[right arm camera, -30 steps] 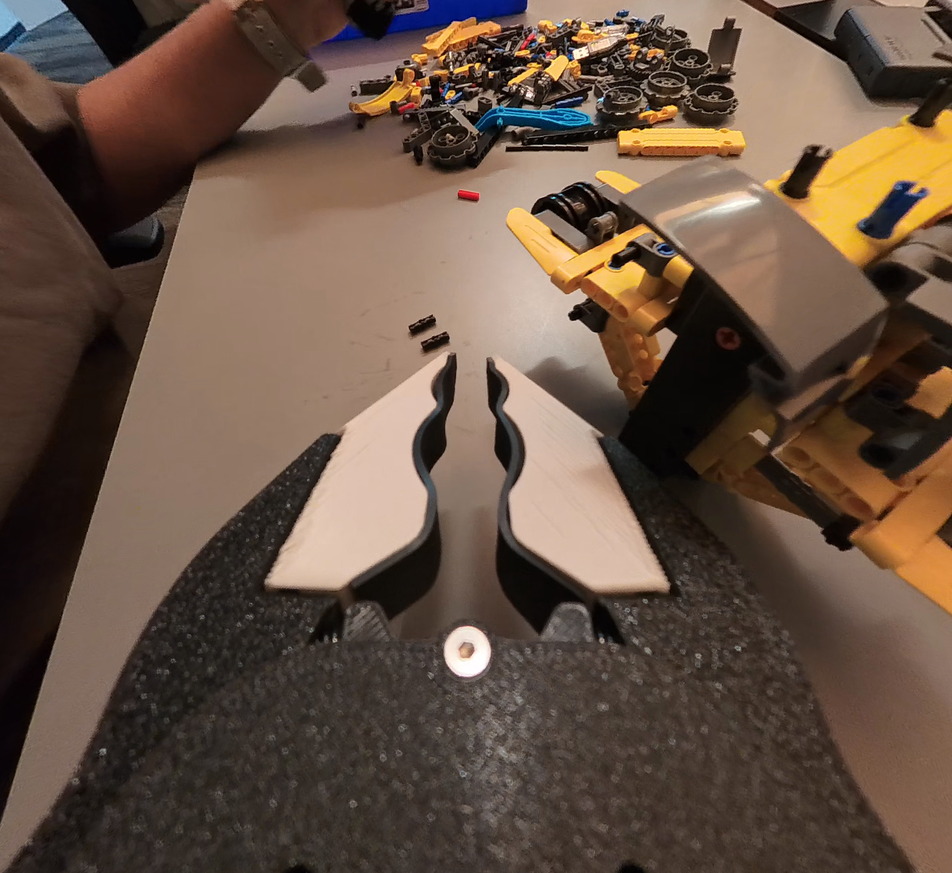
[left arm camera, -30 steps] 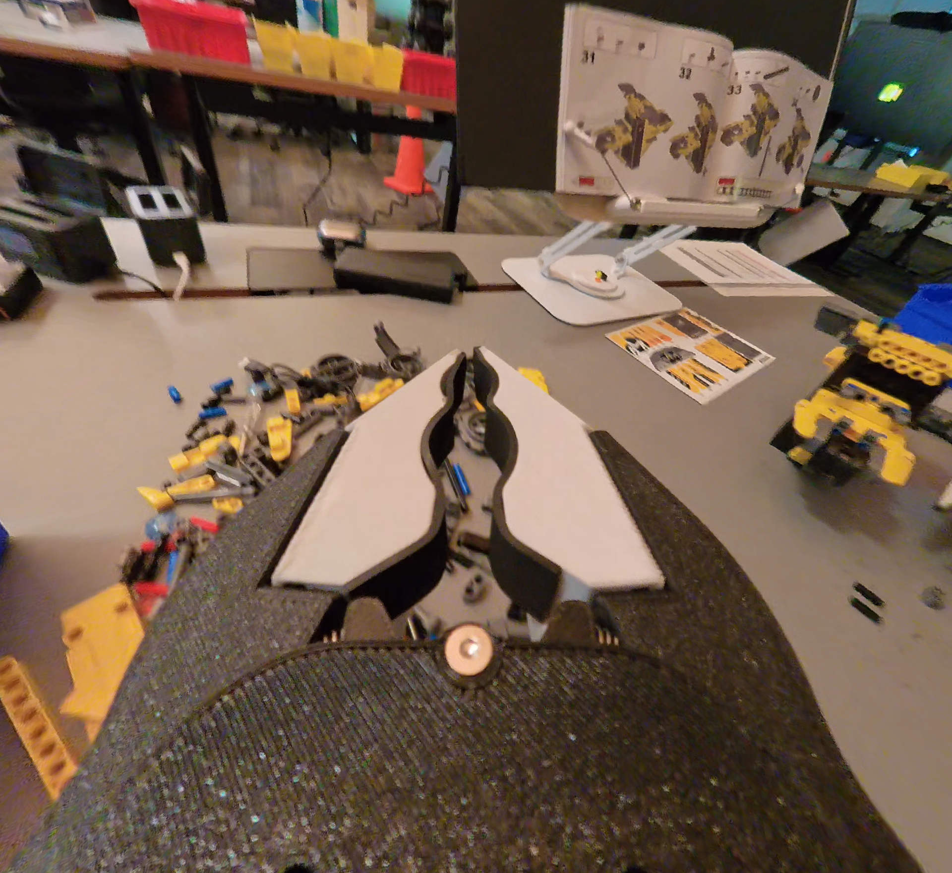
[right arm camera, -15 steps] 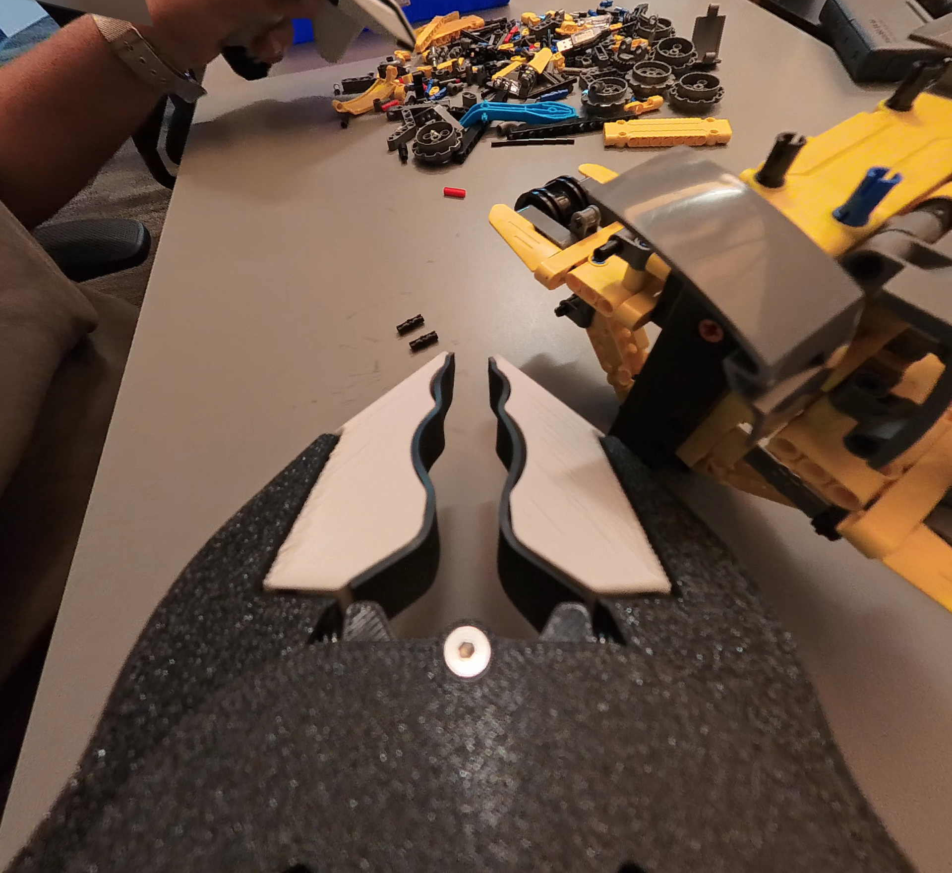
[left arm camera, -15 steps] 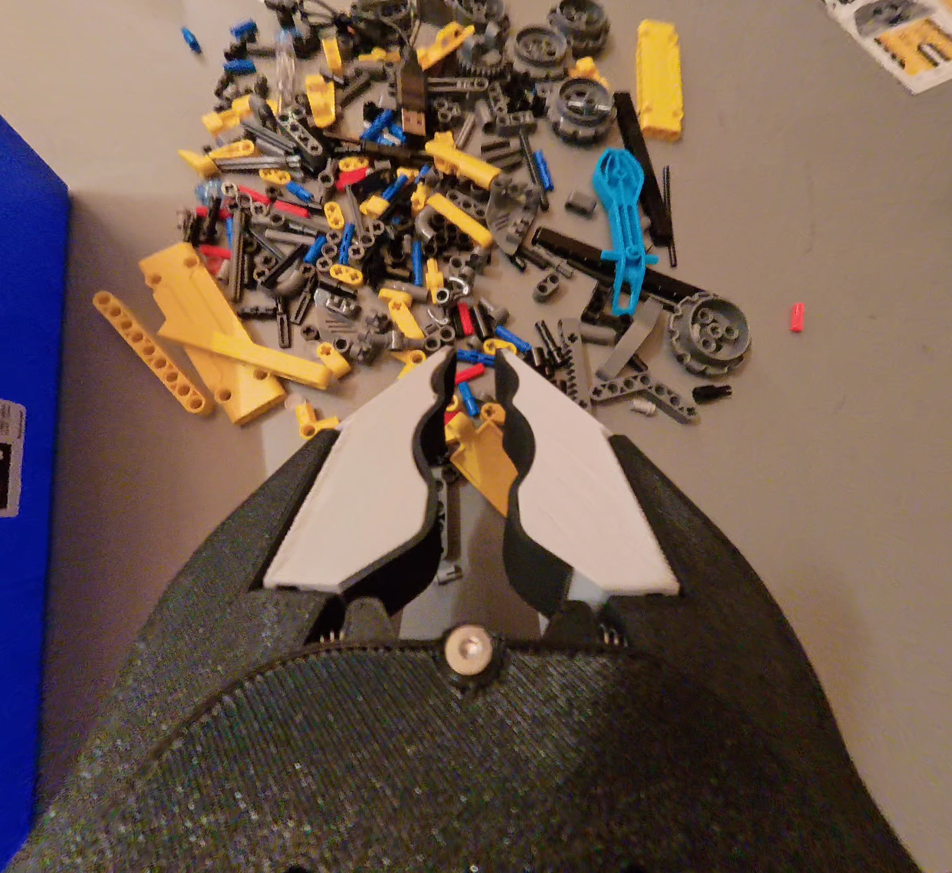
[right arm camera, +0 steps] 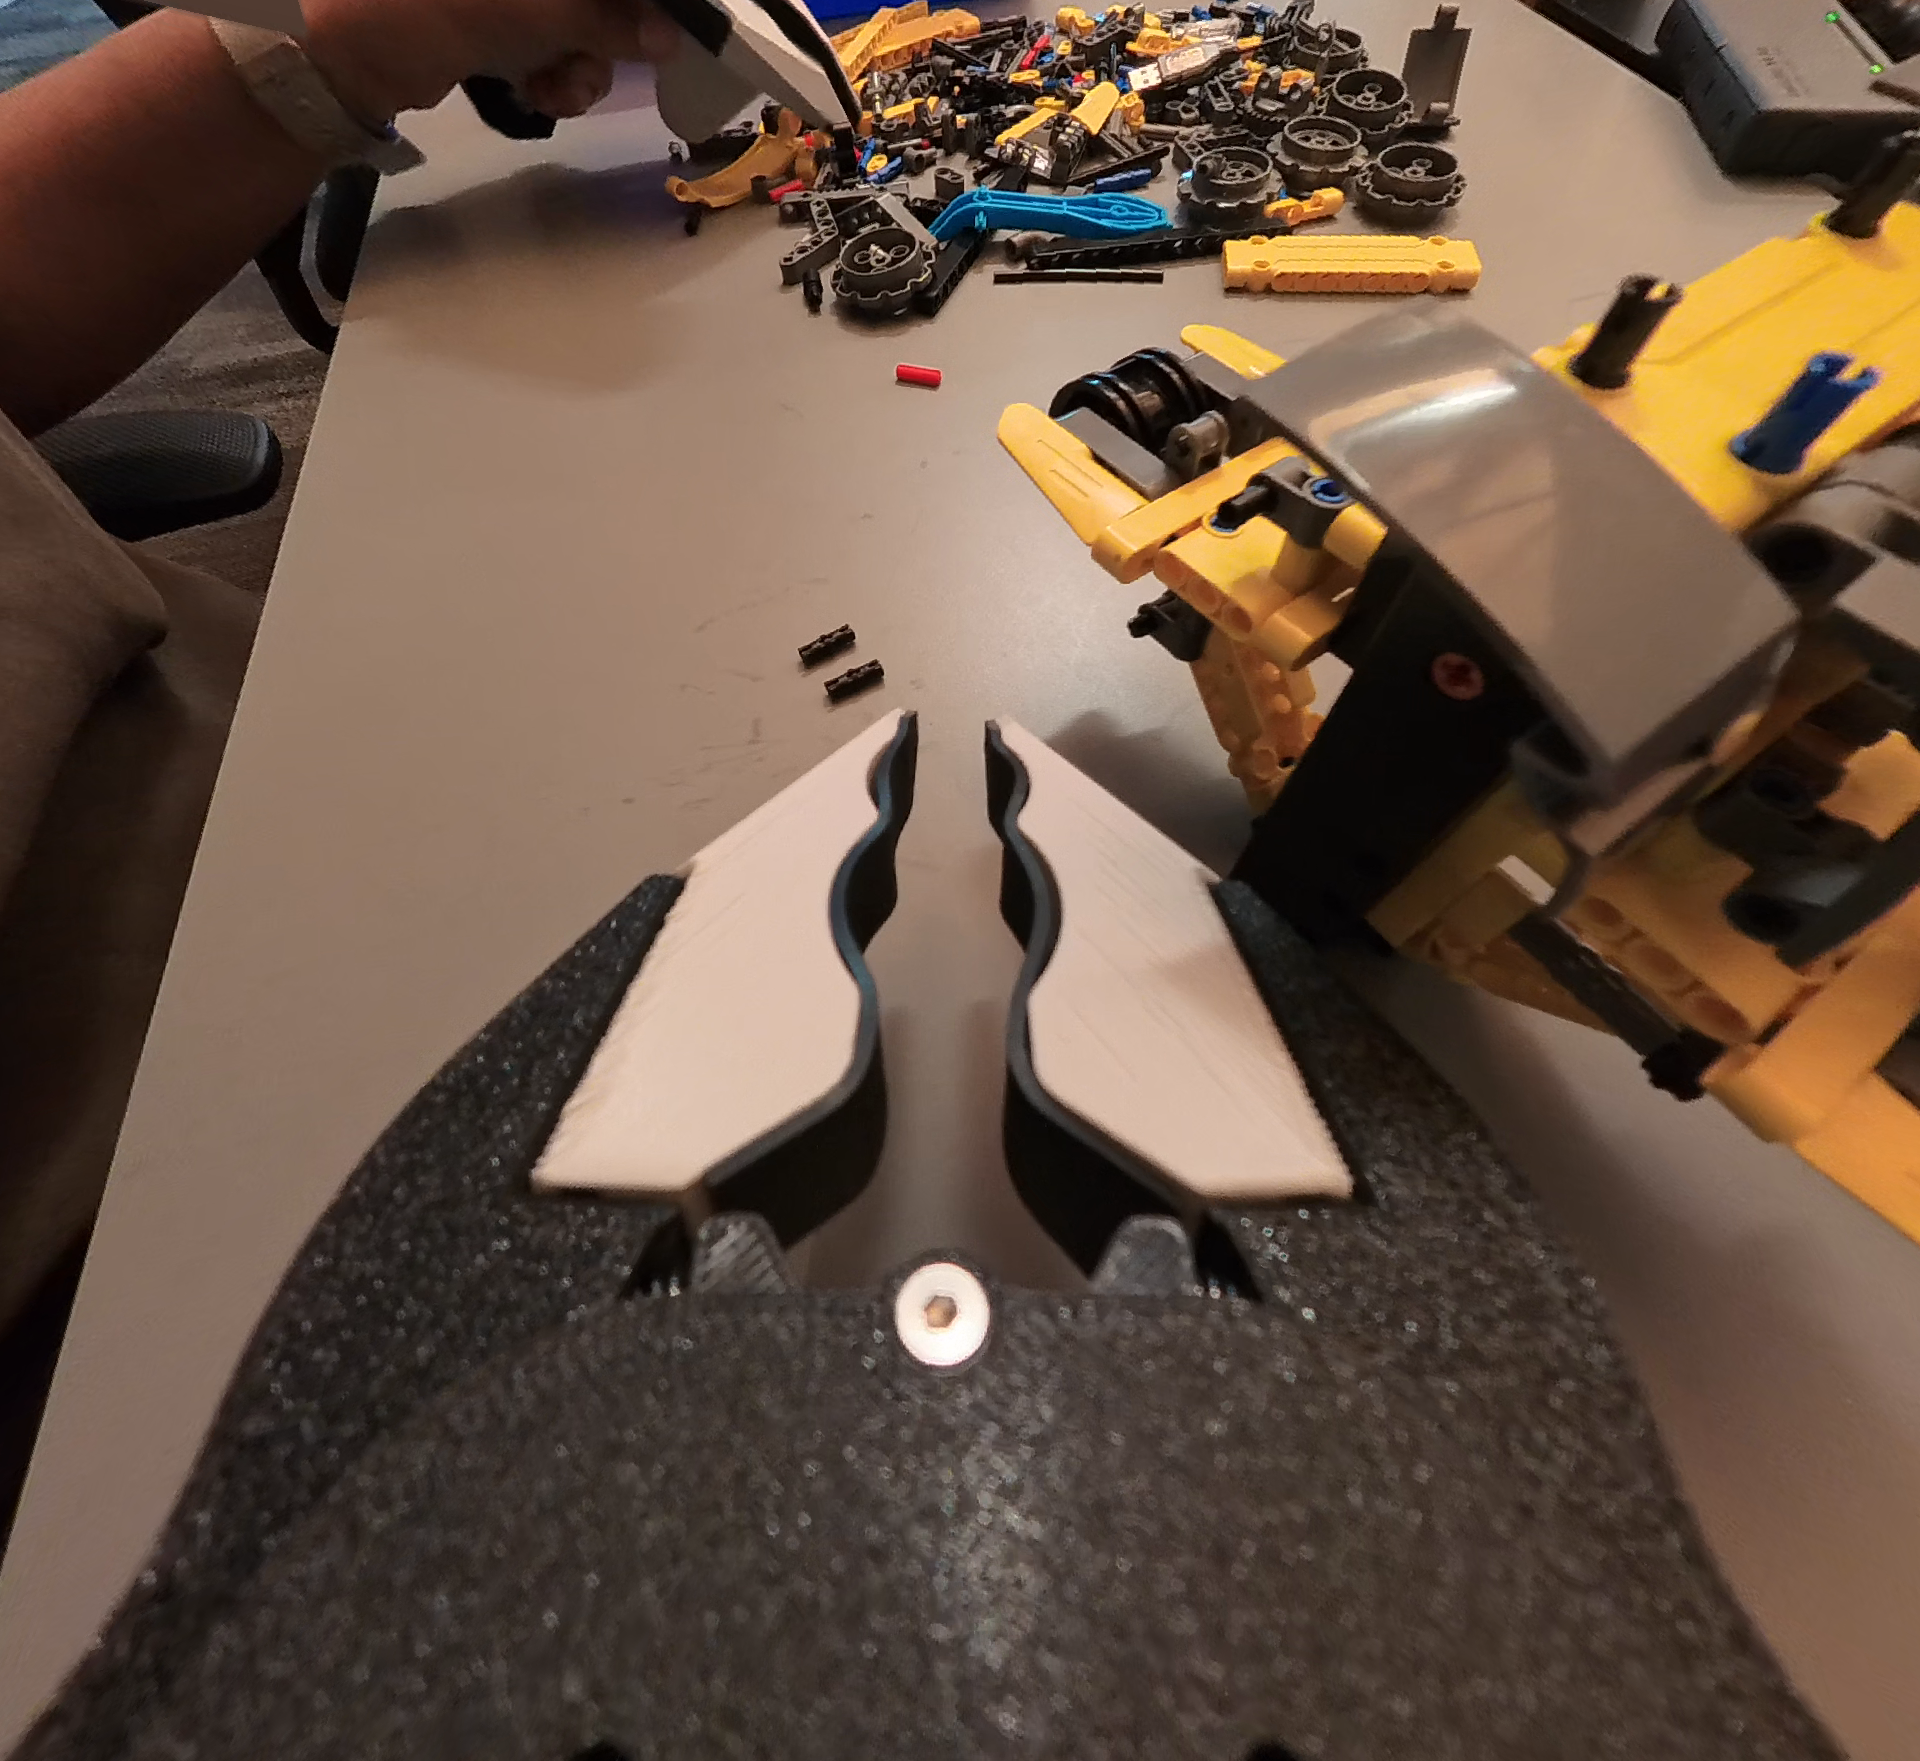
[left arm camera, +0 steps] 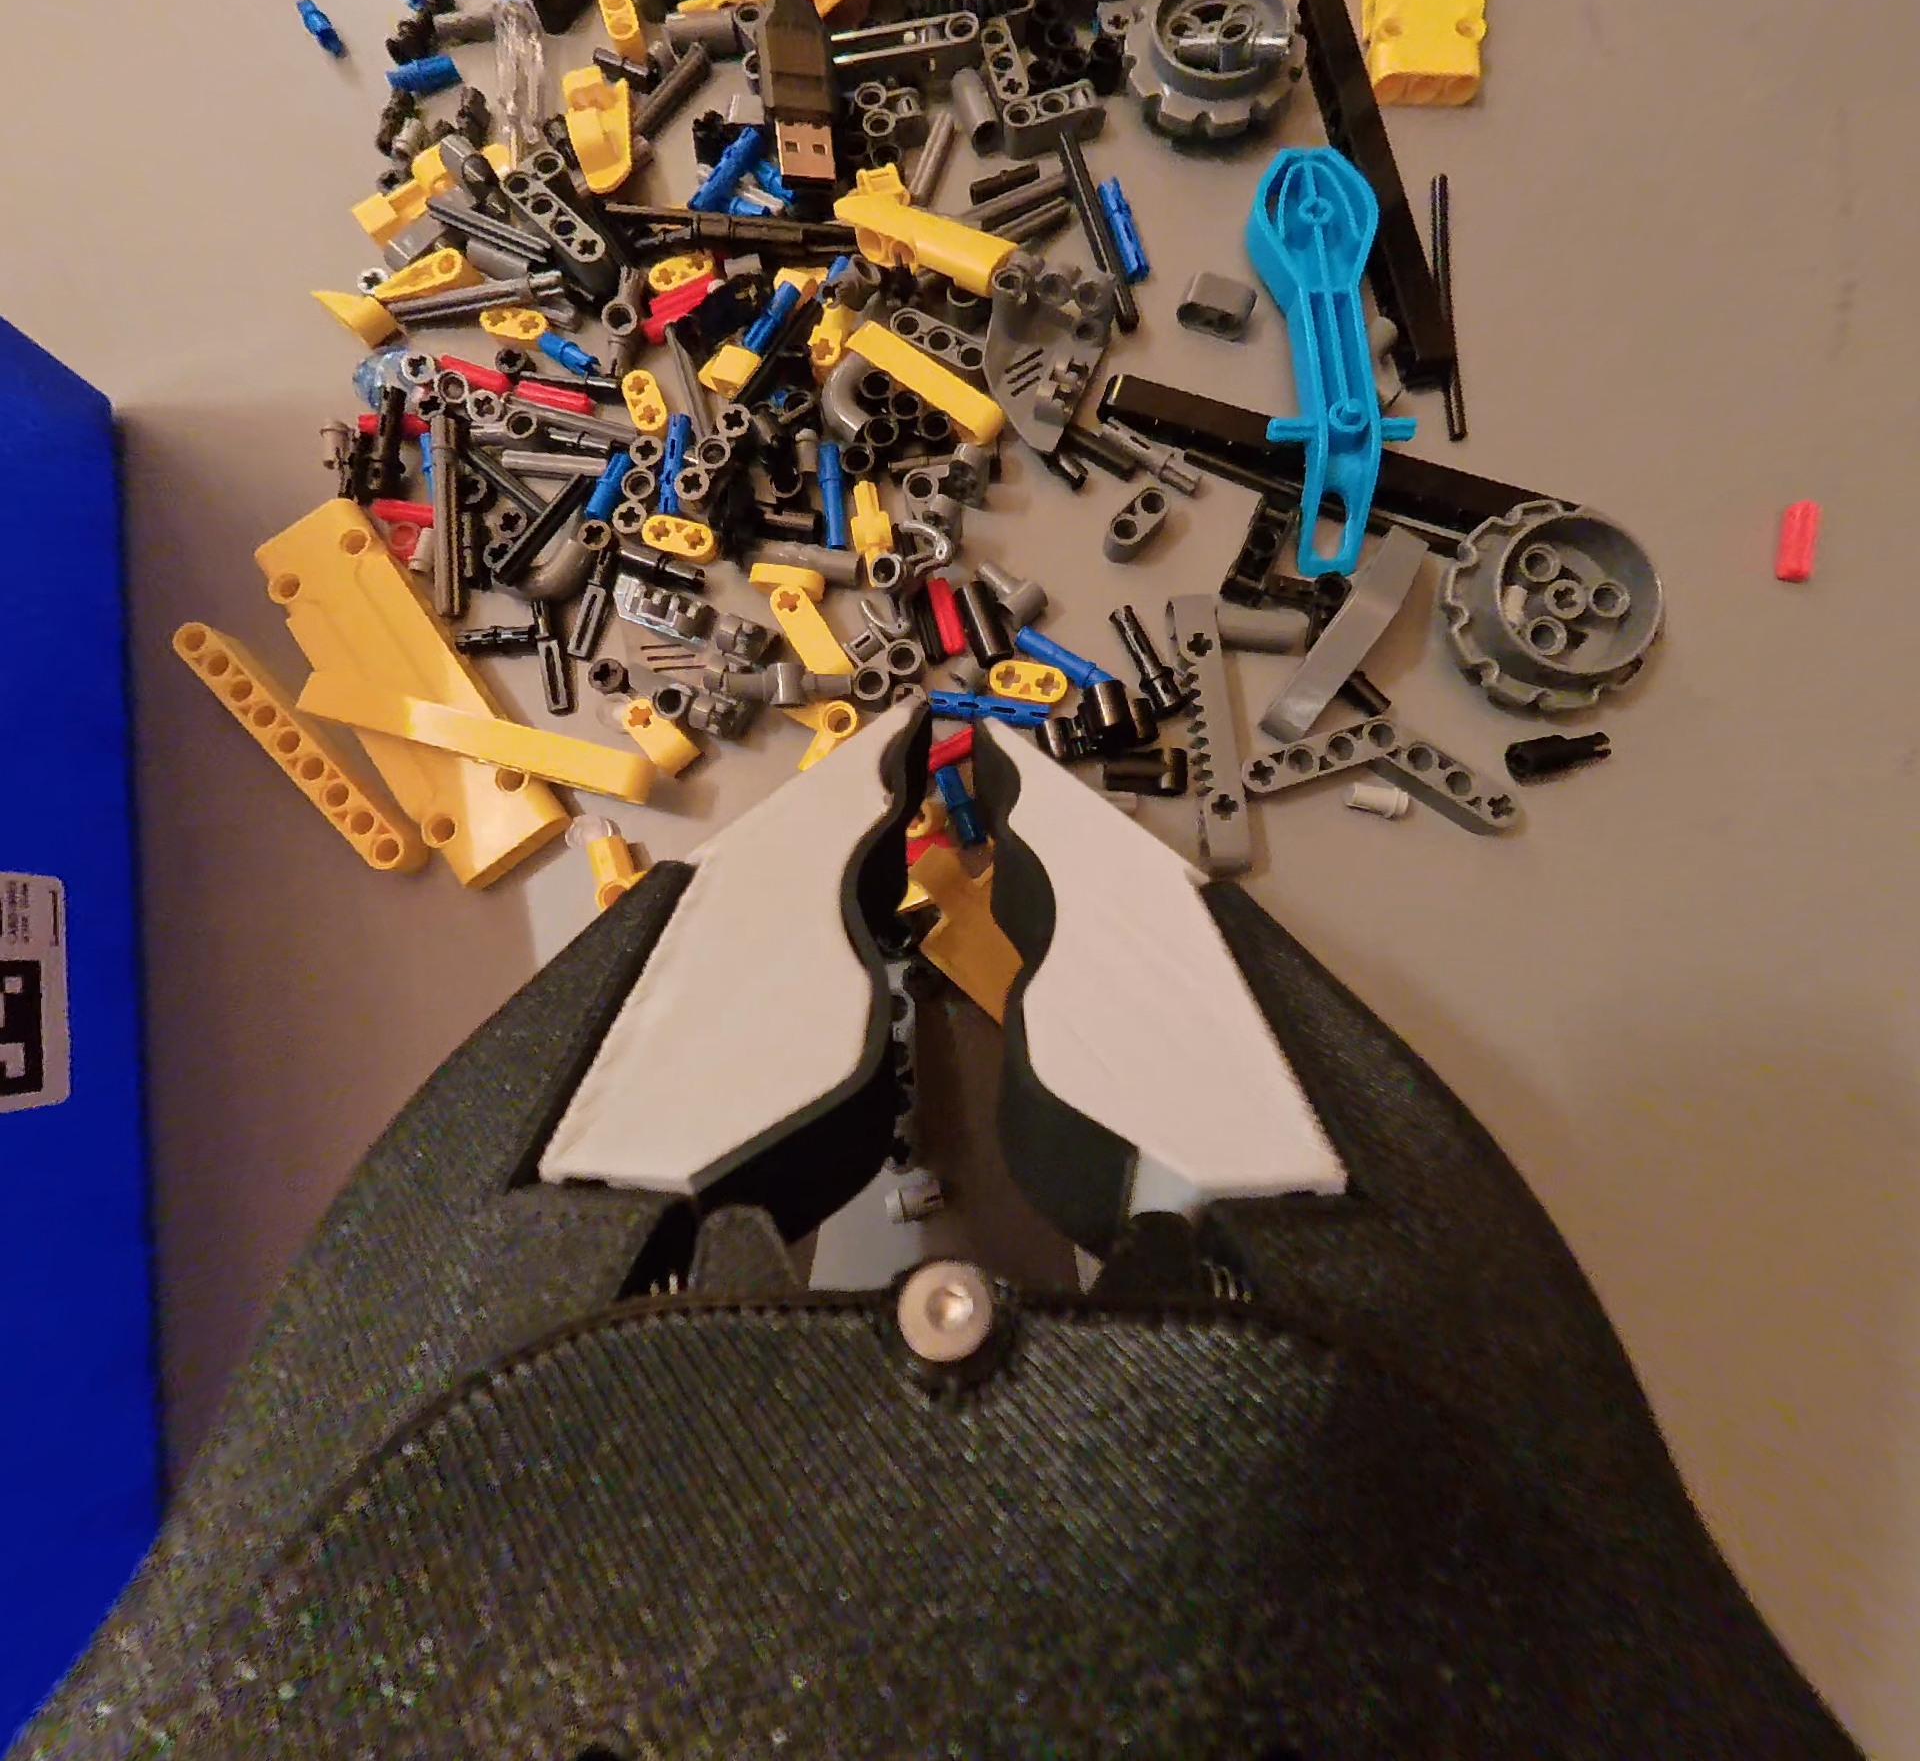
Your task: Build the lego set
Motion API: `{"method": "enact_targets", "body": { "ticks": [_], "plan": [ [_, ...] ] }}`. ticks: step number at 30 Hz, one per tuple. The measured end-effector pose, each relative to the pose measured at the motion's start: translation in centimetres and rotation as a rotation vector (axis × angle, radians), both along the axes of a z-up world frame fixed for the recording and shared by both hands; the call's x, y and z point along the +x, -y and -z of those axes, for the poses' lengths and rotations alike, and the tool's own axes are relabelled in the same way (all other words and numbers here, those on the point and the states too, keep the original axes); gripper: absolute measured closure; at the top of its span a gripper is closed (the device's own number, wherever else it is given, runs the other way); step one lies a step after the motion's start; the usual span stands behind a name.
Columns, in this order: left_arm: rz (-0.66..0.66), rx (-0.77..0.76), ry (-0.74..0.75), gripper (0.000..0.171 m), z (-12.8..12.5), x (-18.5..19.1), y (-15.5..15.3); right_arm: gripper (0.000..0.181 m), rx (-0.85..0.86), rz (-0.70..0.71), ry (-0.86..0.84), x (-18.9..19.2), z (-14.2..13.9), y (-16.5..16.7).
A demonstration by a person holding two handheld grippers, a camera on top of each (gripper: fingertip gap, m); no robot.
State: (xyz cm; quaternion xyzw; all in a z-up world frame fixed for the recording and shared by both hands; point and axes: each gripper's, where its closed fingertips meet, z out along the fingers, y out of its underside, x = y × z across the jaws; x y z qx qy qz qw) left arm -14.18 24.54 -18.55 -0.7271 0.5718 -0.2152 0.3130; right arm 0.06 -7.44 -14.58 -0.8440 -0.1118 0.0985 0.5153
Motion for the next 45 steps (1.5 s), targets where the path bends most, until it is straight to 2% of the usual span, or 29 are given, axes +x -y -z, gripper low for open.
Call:
{"method": "enact_targets", "body": {
  "ticks": [22, 29, 33, 37, 41, 45],
  "plan": [
    [0.056, 0.041, -0.069, 0.171, 0.5, 0.3, 0.5, 0.169, -0.002, -0.014, 0.023, -0.3, 0.1, 0.1],
    [0.069, 0.095, 0.020, 0.171, -2.5, 0.8, 1.4, 0.169, -0.002, -0.019, 0.033, -0.5, 0.2, 0.1],
    [0.140, 0.078, 0.097, 0.171, -4.8, 1.7, 4.7, 0.169, -0.005, -0.020, 0.039, -0.5, 0.2, 0.1],
    [0.260, 0.014, 0.170, 0.171, -6.1, 3.1, 10.1, 0.169, -0.005, -0.022, 0.047, -0.6, 0.3, 0.1],
    [0.409, -0.090, 0.189, 0.171, -5.7, 4.6, 17.0, 0.170, -0.006, -0.024, 0.056, -0.7, 0.3, 0.1],
    [0.537, -0.170, 0.166, 0.171, -3.6, 5.7, 23.2, 0.170, -0.006, -0.034, 0.064, -1.0, 0.4, 0.2]
  ]
}}
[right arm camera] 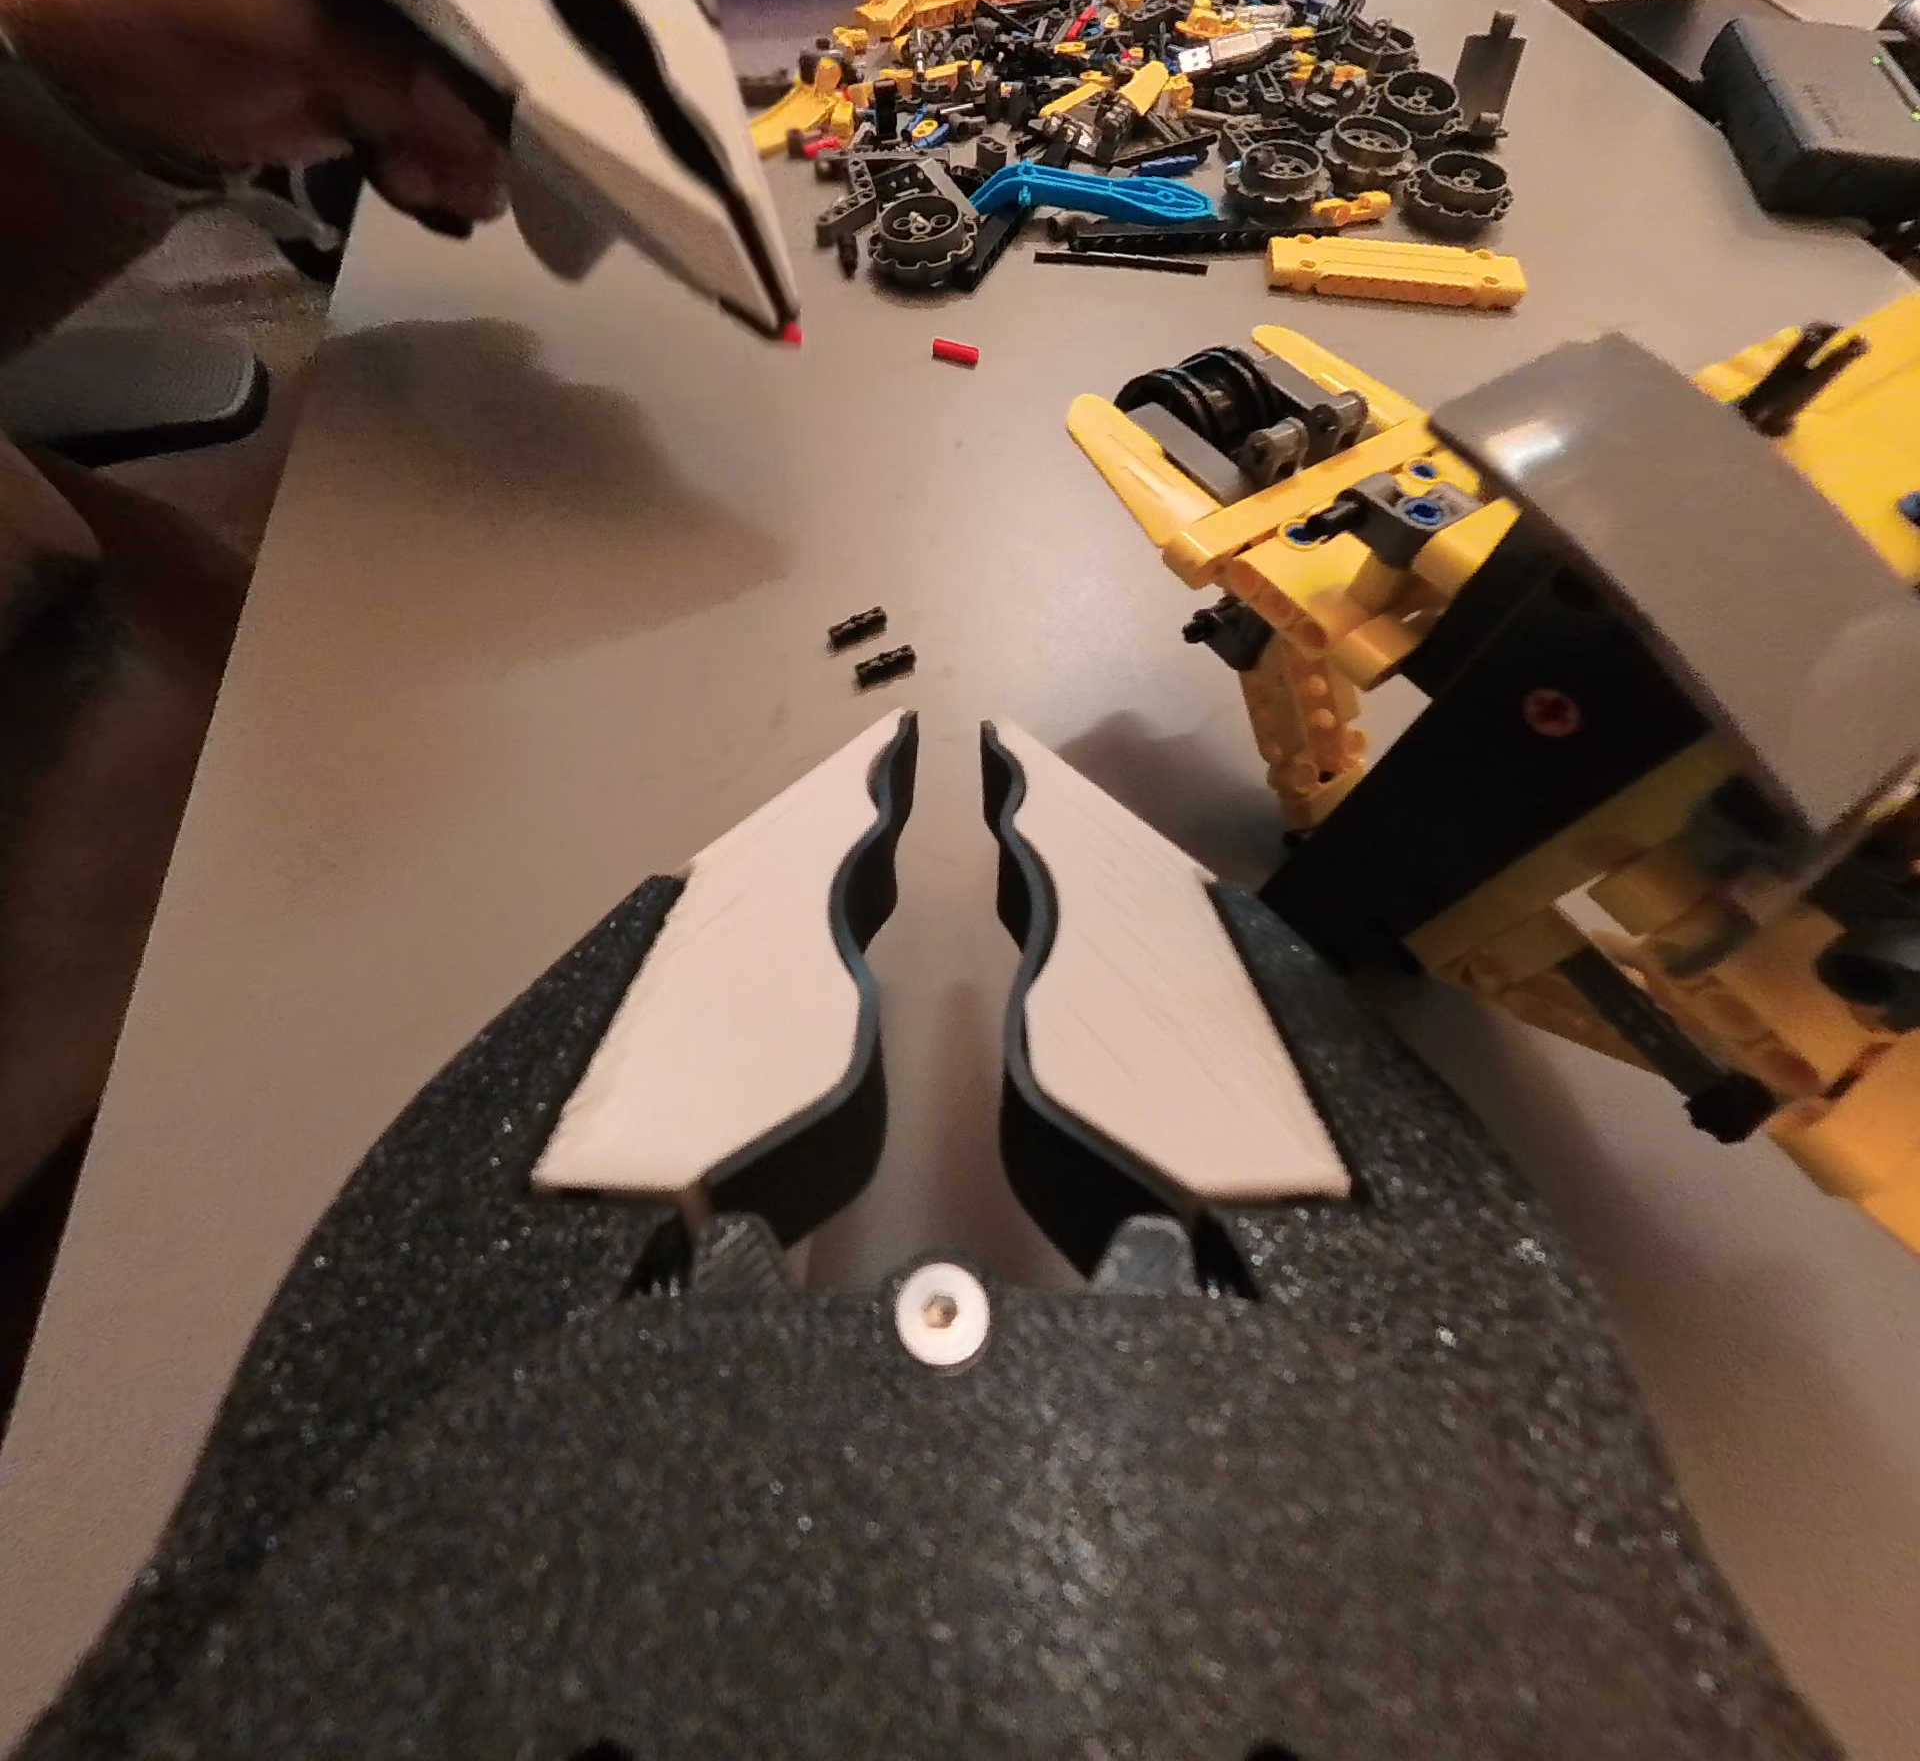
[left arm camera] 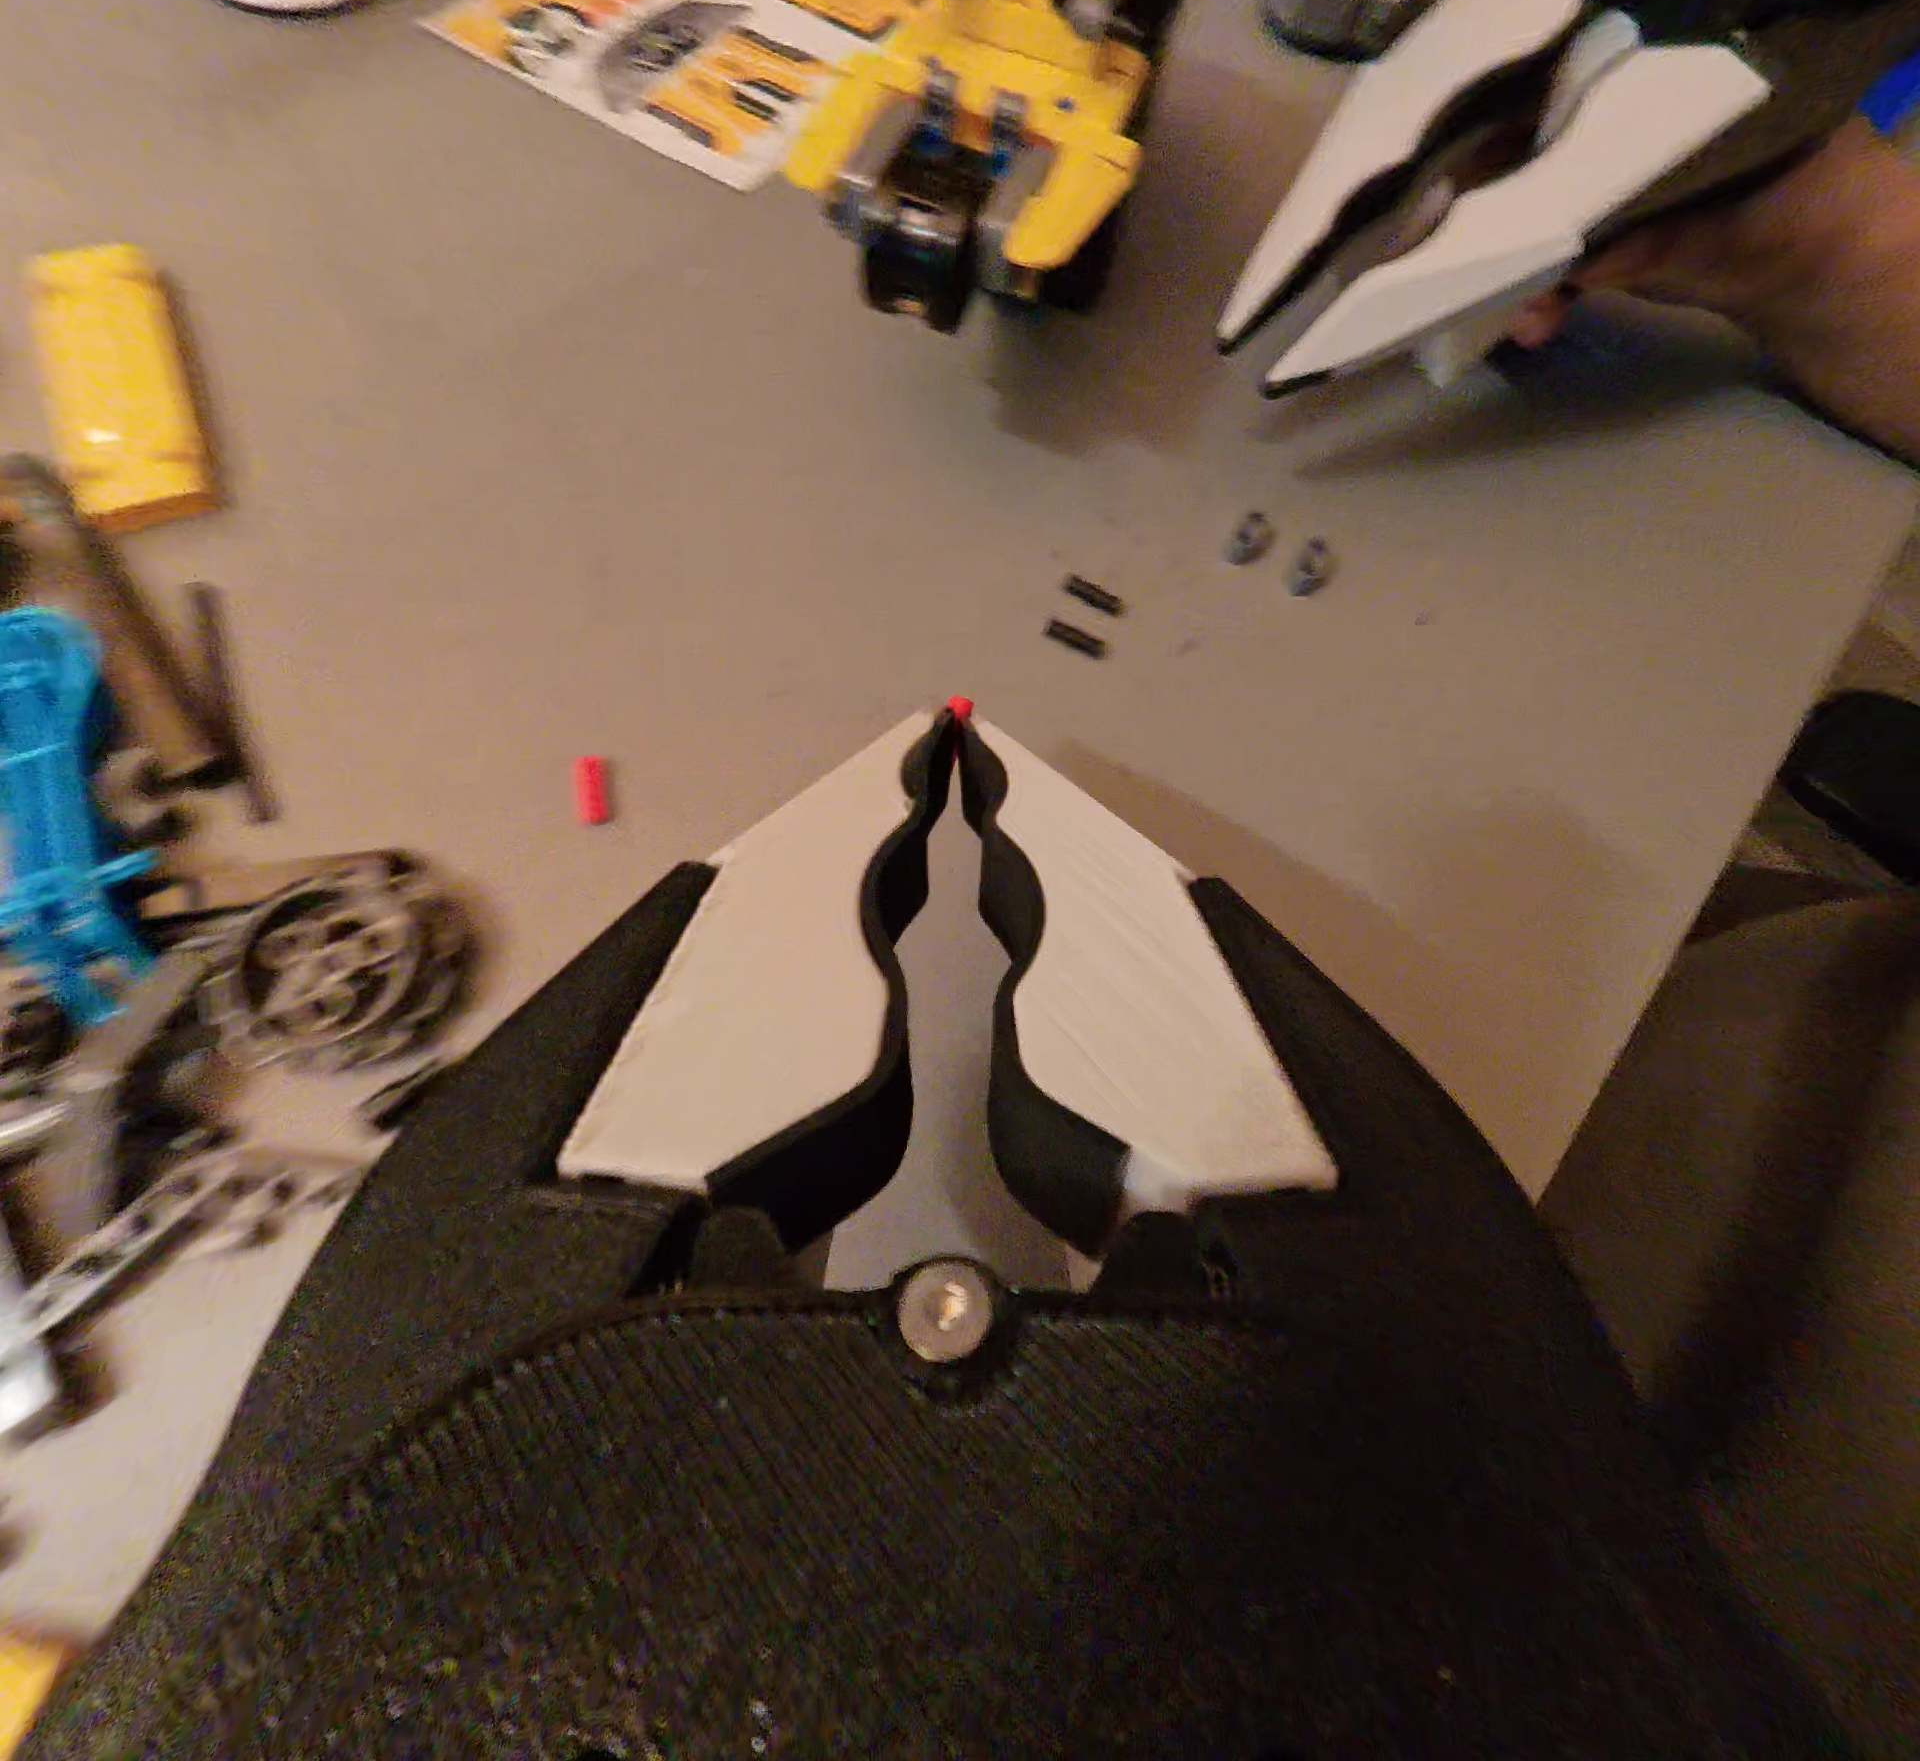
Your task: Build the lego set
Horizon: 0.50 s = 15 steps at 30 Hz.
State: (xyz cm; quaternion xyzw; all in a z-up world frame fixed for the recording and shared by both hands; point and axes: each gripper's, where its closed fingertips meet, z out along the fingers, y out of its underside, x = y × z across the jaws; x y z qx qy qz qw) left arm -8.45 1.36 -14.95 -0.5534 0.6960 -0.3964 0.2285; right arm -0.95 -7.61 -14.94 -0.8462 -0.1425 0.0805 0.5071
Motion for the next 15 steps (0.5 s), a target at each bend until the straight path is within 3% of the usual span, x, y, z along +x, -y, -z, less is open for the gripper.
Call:
{"method": "enact_targets", "body": {
  "ticks": [6, 15],
  "plan": [
    [0.068, 0.029, -0.053, 0.171, 2.4, 1.3, 3.4, 0.170, -0.004, -0.025, 0.010, -0.6, 0.1, 0.2],
    [0.141, 0.097, -0.104, 0.171, 4.0, 1.6, 4.1, 0.170, -0.003, -0.048, 0.032, -1.4, -0.1, 0.3]
  ]
}}
